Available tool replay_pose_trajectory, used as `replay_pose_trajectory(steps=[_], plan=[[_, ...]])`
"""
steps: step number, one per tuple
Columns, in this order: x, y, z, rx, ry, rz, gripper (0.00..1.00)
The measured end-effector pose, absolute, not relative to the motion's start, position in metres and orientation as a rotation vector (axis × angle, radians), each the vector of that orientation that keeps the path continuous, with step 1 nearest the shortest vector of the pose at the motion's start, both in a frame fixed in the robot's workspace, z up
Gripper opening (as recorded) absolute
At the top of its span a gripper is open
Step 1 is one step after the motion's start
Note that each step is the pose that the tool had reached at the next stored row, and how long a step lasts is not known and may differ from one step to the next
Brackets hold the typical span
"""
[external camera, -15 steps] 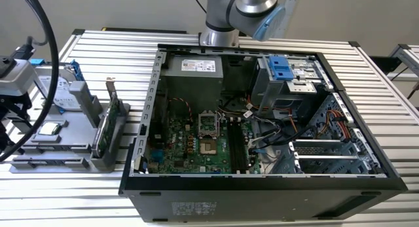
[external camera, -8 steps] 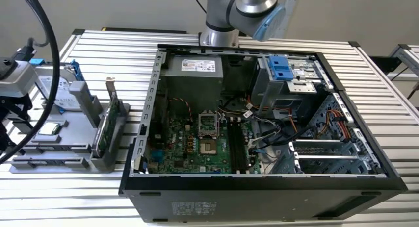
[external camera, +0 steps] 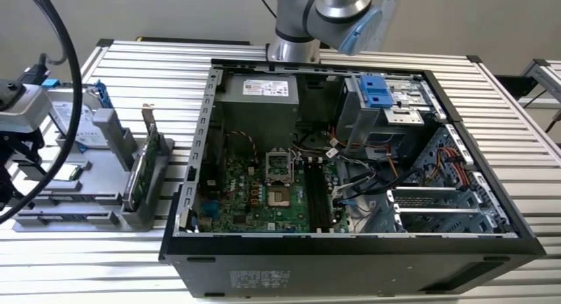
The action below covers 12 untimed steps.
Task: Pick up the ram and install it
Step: 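Pick up the ram and move it above insertion slot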
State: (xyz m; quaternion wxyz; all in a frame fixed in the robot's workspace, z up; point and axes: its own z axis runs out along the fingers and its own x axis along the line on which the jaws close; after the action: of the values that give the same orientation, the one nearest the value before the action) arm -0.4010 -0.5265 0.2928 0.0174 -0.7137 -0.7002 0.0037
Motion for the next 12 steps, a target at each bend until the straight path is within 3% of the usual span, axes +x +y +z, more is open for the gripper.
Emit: replay_pose_trajectory(steps=[12], plan=[[-0.401, -0.5265, 0.2886, -2.216, -2.174, 0.016, 1.0]])
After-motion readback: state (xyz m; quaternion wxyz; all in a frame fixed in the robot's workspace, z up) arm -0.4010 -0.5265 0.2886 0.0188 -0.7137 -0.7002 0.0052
